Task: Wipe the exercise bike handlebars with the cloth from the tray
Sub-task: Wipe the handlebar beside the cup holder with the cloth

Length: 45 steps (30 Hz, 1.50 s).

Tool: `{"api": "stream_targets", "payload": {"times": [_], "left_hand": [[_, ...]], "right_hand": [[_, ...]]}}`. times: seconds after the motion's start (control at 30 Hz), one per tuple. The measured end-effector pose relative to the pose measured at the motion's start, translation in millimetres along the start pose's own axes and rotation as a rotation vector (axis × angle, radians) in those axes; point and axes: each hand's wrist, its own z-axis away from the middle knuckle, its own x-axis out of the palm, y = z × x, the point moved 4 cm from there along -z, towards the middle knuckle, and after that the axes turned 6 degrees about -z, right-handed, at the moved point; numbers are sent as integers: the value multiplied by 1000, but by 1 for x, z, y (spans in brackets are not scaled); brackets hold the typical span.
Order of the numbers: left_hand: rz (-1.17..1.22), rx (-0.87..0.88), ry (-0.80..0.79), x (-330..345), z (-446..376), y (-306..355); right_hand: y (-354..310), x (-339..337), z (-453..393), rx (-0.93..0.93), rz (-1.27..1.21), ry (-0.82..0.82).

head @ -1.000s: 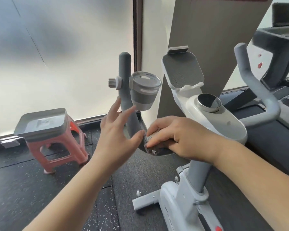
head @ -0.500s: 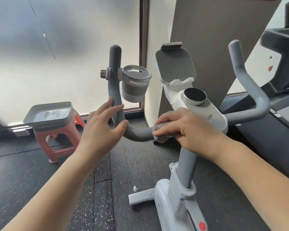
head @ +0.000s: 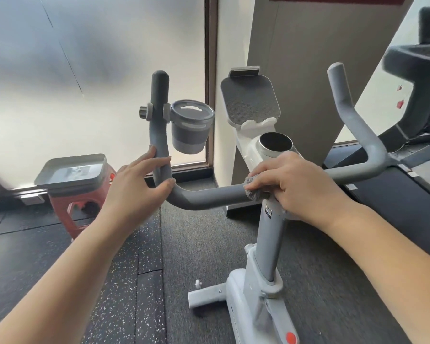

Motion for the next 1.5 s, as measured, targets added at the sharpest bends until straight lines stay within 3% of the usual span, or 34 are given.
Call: {"api": "stream_targets", "payload": {"times": [0.33, 0.57, 0.83, 1.03, 1.17, 1.3, 1.5], "left_hand": [[12, -9, -1, 1, 2, 3], [26, -2, 0, 1, 1, 0], [26, 74, -31, -6, -2, -7], [-41, 130, -88, -17, -15, -17], [-3, 161, -28, -24, -28, -23], [63, 183, 46, -29, -44, -29], [98, 221, 29, -34, -70, -31]], "right_hand": [[0, 9, 1, -29, -43, 66], [-36, 33, -13, -46, -223, 34], [-68, 49, -48, -43, -329, -116], [-61, 37, -56, 64, -415, -281], [-54, 29, -56, 177, -451, -329], [-51, 27, -72, 271, -587, -165], [-44, 25, -114, 403, -758, 138]]}}
